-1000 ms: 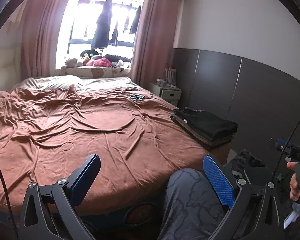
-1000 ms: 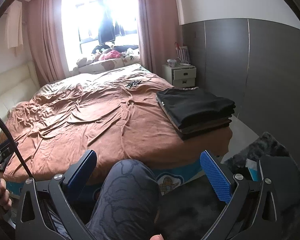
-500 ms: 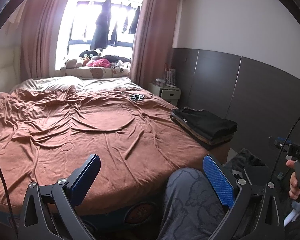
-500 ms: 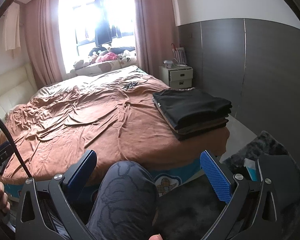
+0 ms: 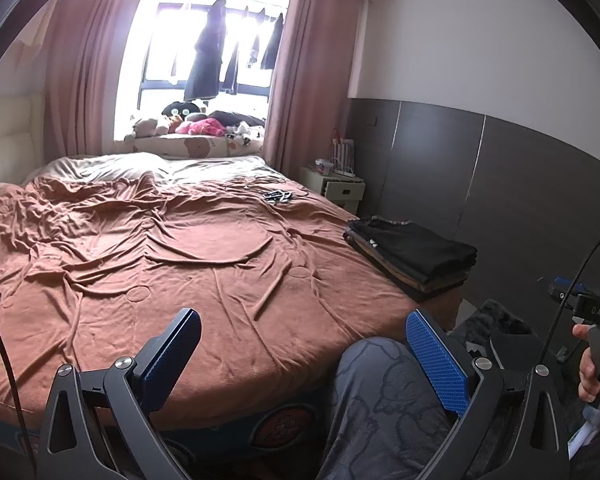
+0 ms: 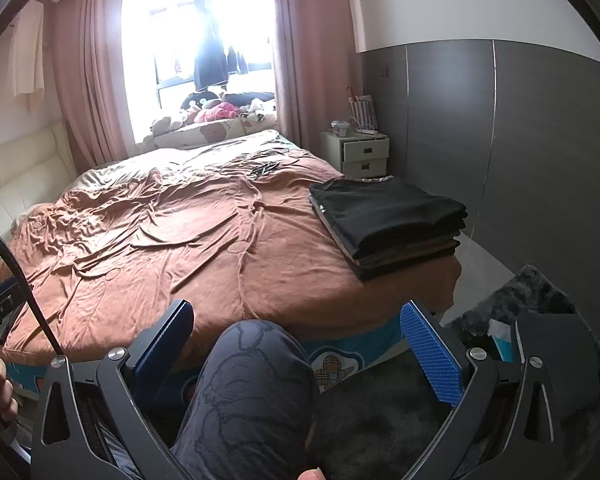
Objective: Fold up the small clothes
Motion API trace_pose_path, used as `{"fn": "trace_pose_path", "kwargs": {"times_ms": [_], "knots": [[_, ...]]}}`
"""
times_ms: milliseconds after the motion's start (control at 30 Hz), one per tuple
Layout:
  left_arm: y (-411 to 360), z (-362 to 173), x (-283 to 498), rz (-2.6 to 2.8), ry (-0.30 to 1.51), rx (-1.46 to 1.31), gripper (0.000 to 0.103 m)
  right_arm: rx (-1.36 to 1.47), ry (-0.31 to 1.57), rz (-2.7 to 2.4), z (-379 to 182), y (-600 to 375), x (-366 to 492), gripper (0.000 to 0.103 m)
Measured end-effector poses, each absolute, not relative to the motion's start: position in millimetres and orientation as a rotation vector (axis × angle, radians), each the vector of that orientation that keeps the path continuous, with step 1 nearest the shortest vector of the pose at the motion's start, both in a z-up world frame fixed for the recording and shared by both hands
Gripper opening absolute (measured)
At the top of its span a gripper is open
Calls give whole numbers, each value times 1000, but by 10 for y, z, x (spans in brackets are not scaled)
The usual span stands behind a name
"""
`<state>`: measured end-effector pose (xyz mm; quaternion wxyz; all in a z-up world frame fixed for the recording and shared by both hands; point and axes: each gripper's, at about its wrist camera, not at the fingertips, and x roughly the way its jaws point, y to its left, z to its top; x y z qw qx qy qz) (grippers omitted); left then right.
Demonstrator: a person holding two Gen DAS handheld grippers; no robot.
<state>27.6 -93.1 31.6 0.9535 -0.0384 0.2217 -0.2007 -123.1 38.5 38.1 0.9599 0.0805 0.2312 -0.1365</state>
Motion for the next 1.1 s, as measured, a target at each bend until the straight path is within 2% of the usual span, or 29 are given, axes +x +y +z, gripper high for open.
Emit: {"fn": "trace_pose_path", "kwargs": {"times_ms": [1100], "knots": [[-884, 294, 299, -365, 459, -93, 103, 149, 481, -276, 381, 375, -1183, 103]]}}
